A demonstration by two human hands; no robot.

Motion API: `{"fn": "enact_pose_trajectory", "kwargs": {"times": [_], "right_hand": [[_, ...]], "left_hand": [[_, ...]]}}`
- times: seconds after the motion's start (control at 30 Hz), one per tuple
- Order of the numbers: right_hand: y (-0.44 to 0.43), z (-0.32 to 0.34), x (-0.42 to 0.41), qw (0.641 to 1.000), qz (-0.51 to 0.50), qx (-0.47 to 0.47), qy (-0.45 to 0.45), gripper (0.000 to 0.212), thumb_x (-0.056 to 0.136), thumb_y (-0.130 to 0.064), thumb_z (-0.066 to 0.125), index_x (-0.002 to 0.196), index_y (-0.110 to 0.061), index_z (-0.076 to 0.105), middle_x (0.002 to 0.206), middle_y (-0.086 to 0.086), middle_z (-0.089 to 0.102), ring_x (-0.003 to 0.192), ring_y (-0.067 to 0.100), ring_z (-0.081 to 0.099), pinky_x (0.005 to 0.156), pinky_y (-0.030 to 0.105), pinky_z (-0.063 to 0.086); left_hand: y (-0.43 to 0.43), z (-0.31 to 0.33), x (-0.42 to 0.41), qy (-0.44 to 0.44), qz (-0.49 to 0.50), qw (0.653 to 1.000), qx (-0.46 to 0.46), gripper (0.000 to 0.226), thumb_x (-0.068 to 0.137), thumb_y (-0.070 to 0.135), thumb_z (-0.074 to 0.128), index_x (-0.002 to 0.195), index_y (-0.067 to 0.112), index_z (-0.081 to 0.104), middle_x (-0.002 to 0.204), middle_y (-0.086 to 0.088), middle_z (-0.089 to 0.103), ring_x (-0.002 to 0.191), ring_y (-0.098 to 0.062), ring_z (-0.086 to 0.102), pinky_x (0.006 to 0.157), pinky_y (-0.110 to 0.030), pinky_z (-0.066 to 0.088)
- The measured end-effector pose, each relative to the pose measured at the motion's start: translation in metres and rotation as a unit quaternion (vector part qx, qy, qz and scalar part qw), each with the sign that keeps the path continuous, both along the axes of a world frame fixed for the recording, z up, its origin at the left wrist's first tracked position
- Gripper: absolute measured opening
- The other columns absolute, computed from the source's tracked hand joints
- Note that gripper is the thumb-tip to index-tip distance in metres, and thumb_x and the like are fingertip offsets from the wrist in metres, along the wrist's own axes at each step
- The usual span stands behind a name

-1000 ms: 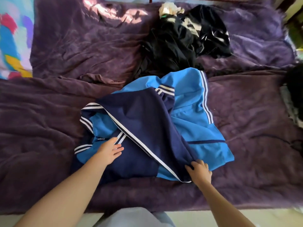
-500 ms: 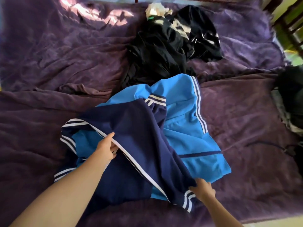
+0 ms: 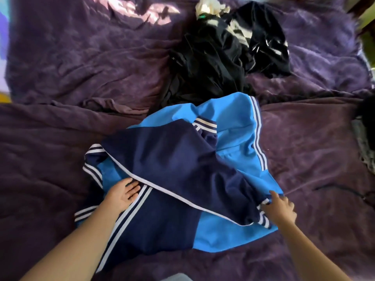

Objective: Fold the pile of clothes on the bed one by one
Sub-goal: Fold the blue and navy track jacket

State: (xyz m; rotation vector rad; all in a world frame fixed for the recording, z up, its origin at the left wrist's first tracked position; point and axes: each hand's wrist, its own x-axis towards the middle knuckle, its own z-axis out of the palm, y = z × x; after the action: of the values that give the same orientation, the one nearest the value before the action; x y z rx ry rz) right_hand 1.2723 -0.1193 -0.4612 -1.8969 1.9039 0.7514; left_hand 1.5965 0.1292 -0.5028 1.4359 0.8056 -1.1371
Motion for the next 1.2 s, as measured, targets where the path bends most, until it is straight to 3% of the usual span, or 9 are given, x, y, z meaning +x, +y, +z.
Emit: {"fn": "enact_pose_trajectory", "kwargs": {"times": [0.2, 0.37, 0.5, 0.63, 0.73, 0.9, 0.97, 1.07, 1.2], "right_hand": [[0.063, -0.033, 0.040, 0.983, 0.183, 0.008, 0.015, 0.064, 0.094, -0.052, 0.036, 0.149, -0.031, 0.011, 0.156, 0.011, 0.008, 0.143, 0.030, 0.011, 0.113, 0.046, 0.018], [0.086, -0.041, 0.060, 0.965, 0.257, 0.045, 0.005, 0.073, 0.094, -0.057, 0.034, 0.150, -0.030, -0.005, 0.158, 0.011, -0.006, 0.145, 0.029, 0.000, 0.113, 0.044, 0.017], [0.078, -0.036, 0.090, 0.969, 0.229, 0.098, 0.003, 0.066, 0.095, -0.045, 0.040, 0.150, -0.029, 0.008, 0.157, 0.011, 0.002, 0.144, 0.030, 0.004, 0.112, 0.046, 0.017], [0.066, -0.017, 0.154, 0.973, 0.208, -0.038, -0.092, 0.044, 0.093, -0.031, 0.043, 0.134, -0.014, 0.041, 0.141, 0.011, 0.037, 0.130, 0.030, 0.031, 0.102, 0.041, 0.028], [0.047, -0.005, 0.212, 0.952, 0.207, -0.093, -0.208, 0.043, 0.094, -0.036, 0.046, 0.130, -0.013, 0.048, 0.136, 0.008, 0.043, 0.127, 0.029, 0.034, 0.099, 0.041, 0.029], [0.006, -0.004, 0.296, 0.938, 0.215, -0.064, -0.263, 0.059, 0.091, -0.047, 0.049, 0.138, -0.014, 0.036, 0.135, 0.009, 0.047, 0.128, 0.030, 0.038, 0.101, 0.044, 0.030], [-0.007, -0.011, 0.320, 0.938, 0.259, -0.018, -0.231, 0.061, 0.092, -0.039, 0.052, 0.144, -0.019, 0.026, 0.133, 0.010, 0.052, 0.125, 0.032, 0.042, 0.101, 0.044, 0.031], [-0.027, -0.025, 0.346, 0.926, 0.301, -0.045, -0.223, 0.048, 0.095, -0.027, 0.046, 0.142, -0.026, 0.035, 0.122, 0.011, 0.062, 0.119, 0.028, 0.048, 0.098, 0.037, 0.028], [-0.024, -0.038, 0.364, 0.949, 0.207, -0.088, -0.222, 0.052, 0.098, -0.033, 0.039, 0.147, -0.025, 0.024, 0.142, 0.011, 0.043, 0.138, 0.026, 0.025, 0.108, 0.045, 0.018]], "left_hand": [[-0.024, 0.009, 0.034, -0.040, 0.050, 0.998, -0.010, 0.026, 0.092, 0.028, 0.056, 0.116, 0.020, 0.056, 0.122, -0.002, 0.058, 0.124, -0.023, 0.049, 0.095, -0.035, 0.036], [-0.038, 0.025, 0.061, 0.009, 0.088, 0.992, -0.090, 0.028, 0.095, 0.033, 0.049, 0.116, 0.017, 0.058, 0.113, -0.005, 0.064, 0.097, -0.022, 0.062, 0.082, -0.038, 0.048], [-0.041, 0.035, 0.092, -0.063, 0.119, 0.982, -0.136, 0.025, 0.098, 0.031, 0.042, 0.115, 0.017, 0.056, 0.132, -0.006, 0.055, 0.110, -0.020, 0.055, 0.091, -0.034, 0.044], [-0.035, 0.031, 0.095, -0.059, 0.087, 0.986, -0.129, 0.021, 0.097, 0.026, 0.045, 0.112, 0.018, 0.058, 0.122, -0.005, 0.060, 0.107, -0.020, 0.058, 0.086, -0.034, 0.047], [-0.036, 0.025, 0.092, -0.065, 0.094, 0.987, -0.110, 0.030, 0.096, 0.017, 0.046, 0.124, 0.011, 0.055, 0.109, -0.007, 0.062, 0.094, -0.021, 0.060, 0.082, -0.034, 0.049], [-0.042, 0.014, 0.109, -0.101, 0.148, 0.980, -0.090, 0.039, 0.095, -0.003, 0.038, 0.132, 0.005, 0.048, 0.132, -0.015, 0.052, 0.116, -0.030, 0.053, 0.105, -0.042, 0.038], [-0.042, 0.013, 0.121, -0.121, 0.154, 0.978, -0.076, 0.031, 0.095, -0.007, 0.035, 0.116, 0.007, 0.052, 0.125, -0.017, 0.052, 0.115, -0.031, 0.051, 0.106, -0.042, 0.037], [-0.042, 0.014, 0.144, -0.135, 0.167, 0.974, -0.065, 0.028, 0.095, -0.006, 0.034, 0.088, 0.017, 0.049, 0.104, -0.009, 0.053, 0.091, -0.021, 0.054, 0.092, -0.036, 0.043], [-0.041, 0.010, 0.162, -0.180, 0.160, 0.970, -0.036, 0.040, 0.096, 0.003, 0.041, 0.133, 0.018, 0.043, 0.116, -0.003, 0.053, 0.101, -0.018, 0.053, 0.098, -0.033, 0.037]]}}
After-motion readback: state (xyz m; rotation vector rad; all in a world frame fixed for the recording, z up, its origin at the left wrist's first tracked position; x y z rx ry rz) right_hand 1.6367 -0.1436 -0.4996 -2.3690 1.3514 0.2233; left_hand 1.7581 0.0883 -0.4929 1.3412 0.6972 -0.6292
